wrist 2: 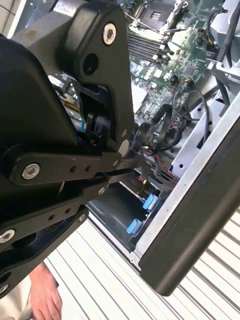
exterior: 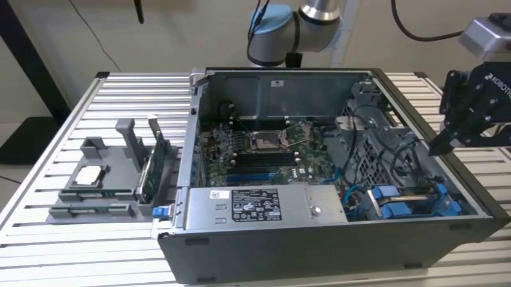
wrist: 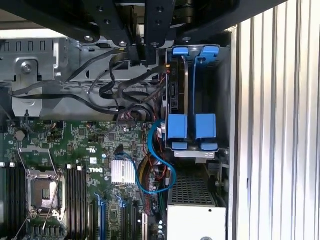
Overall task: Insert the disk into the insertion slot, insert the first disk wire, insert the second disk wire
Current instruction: 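Insert the second disk wire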
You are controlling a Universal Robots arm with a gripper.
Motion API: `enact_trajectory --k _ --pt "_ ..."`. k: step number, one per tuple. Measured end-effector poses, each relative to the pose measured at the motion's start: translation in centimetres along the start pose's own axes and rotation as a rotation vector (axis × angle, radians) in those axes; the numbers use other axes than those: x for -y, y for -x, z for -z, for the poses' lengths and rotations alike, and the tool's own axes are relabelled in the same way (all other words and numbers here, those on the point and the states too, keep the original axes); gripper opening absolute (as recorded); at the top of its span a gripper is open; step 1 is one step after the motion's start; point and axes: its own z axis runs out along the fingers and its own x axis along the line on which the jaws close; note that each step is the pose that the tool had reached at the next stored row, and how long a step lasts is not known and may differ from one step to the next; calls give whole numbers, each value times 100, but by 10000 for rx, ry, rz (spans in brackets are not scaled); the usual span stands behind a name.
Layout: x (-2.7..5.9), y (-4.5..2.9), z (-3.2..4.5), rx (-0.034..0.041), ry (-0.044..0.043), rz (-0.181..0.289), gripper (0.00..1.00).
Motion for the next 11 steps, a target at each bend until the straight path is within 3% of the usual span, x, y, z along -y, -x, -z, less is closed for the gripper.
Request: enact_trajectory --k 11 --pt "-227 -8 3 2 0 0 16"
